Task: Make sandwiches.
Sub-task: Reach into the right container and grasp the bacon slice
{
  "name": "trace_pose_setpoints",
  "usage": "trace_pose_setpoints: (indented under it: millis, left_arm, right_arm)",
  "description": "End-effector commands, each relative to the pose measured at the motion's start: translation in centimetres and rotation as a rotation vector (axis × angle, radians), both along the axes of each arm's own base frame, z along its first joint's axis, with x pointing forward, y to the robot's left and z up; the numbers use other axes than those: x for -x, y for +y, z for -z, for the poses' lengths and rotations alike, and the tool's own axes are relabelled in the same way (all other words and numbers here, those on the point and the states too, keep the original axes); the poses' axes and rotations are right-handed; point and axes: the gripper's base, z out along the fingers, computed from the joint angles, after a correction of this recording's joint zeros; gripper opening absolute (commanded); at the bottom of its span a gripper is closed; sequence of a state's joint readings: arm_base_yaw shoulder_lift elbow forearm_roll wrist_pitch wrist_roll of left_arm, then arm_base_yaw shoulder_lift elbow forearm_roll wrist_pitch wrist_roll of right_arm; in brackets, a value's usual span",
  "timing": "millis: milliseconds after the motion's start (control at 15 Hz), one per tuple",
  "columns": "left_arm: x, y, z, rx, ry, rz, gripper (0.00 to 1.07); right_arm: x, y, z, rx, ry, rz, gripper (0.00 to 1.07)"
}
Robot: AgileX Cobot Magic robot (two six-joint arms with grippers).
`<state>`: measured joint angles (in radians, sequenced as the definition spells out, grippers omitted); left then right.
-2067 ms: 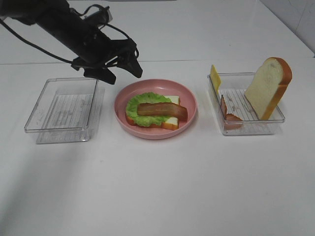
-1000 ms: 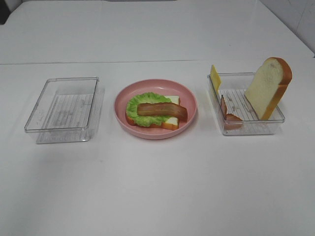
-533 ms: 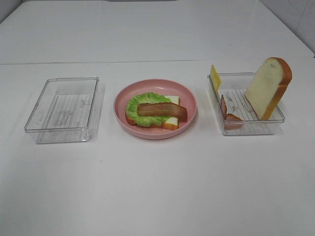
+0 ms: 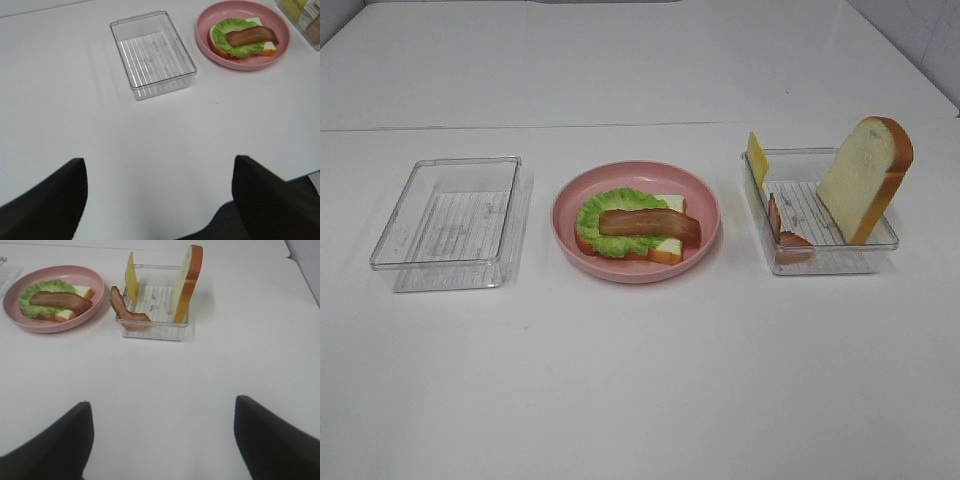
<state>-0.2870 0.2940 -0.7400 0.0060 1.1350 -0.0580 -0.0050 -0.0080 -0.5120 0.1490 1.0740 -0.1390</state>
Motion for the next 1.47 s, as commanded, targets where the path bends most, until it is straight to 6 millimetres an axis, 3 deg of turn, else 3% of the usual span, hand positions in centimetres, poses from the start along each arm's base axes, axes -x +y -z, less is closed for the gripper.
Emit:
trace_pose_setpoints:
  millis: [67, 267, 467, 667, 733, 1000, 1133, 1200, 1467]
  left_arm:
    - [1.2, 0.4, 2.9, -0.015, -0.042, 0.012, 0.76]
    - [0.9, 0.2, 5.2, -0.021, 0.016, 0.018, 0.76]
    - [0.6, 0.0, 5.1, -0.009, -0.020, 0.029, 0.76]
    - [0.6, 0.1, 5.5, -0.037, -0.025, 0.036, 0.76]
    - [0.9, 0.2, 5.7, -0.029, -0.055, 0.035, 0.76]
    - [2.9, 0.9, 5.9, -0.009, -0.184, 0.023, 0.76]
    - [2.8, 0.9, 5.9, -0.009, -0.180, 0.024, 0.76]
    - [2.8, 0.9, 5.9, -0.009, -0.180, 0.024, 0.76]
    - [2.8, 0.9, 5.9, -0.008, -0.181, 0.024, 0.76]
  right_arm:
    - [-0.1, -0.1, -0.4, 0.002, -0.032, 0.012, 0.74]
    - [-1.2, -0.1, -1.3, -0.002, -0.050, 0.021, 0.74]
    - [-4.3, -0.2, -2.0, -0.010, -0.012, 0.035, 0.74]
    - [-8.6, -0.3, -2.0, -0.023, 0.054, 0.054, 0.74]
    - [-11.0, -0.2, -1.5, -0.055, 0.105, 0.061, 0.74]
    - [-16.8, -0.2, -0.2, -0.097, 0.267, 0.080, 0.74]
    - [-18.9, -0.1, -0.3, -0.095, 0.327, 0.080, 0.74]
    - [-21.8, -0.1, -0.5, -0.097, 0.426, 0.070, 0.74]
    - [-27.4, 0.6, -0.9, -0.130, 0.640, 0.004, 0.74]
